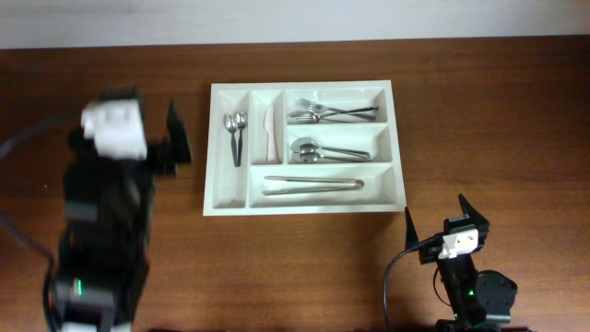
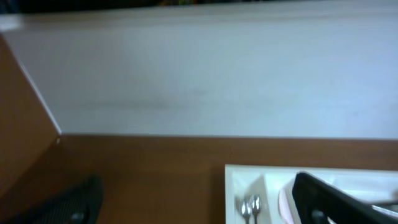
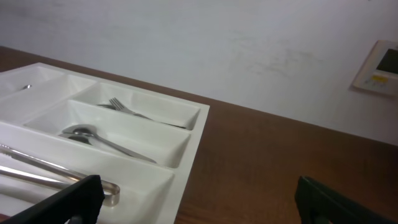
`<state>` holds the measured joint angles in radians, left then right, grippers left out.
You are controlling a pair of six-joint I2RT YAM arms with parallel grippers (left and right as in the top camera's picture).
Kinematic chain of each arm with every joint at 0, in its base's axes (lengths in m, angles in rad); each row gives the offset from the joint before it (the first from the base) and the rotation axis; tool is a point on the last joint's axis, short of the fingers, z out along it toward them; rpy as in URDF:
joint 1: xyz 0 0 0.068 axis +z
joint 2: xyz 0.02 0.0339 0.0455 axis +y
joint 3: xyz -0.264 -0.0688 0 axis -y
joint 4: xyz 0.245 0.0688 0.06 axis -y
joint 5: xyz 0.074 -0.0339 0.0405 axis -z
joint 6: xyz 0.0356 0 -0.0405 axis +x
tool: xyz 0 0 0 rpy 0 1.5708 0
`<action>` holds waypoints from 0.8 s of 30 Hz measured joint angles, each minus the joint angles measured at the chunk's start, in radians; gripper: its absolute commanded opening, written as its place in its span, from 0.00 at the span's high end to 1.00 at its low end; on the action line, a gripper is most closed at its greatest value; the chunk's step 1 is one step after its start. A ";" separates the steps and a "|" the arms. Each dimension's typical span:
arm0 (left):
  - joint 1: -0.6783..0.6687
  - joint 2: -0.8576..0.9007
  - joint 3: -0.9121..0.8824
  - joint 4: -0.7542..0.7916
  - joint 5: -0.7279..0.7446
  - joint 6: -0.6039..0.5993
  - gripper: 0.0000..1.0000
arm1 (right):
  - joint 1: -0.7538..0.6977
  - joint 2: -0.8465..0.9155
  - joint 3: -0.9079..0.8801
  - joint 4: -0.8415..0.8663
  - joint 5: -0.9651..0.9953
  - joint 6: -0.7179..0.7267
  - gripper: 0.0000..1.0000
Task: Pack container
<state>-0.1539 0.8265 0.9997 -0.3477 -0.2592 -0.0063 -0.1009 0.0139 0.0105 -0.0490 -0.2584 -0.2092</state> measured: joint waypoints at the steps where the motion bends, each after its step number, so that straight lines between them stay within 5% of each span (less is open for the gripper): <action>1: 0.004 -0.061 -0.070 0.015 0.000 -0.002 0.01 | 0.000 0.000 0.000 0.000 0.000 0.000 0.01; 9: 0.060 -0.393 -0.441 0.121 -0.003 -0.010 0.01 | 0.000 0.000 0.000 0.000 0.000 0.000 0.01; 24: 0.162 -0.694 -0.752 0.204 -0.004 -0.077 0.01 | 0.000 0.000 0.000 0.000 0.000 0.000 0.01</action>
<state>0.0082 0.1326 0.2474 -0.1432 -0.2630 -0.0834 -0.1009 0.0139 0.0105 -0.0490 -0.2584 -0.2089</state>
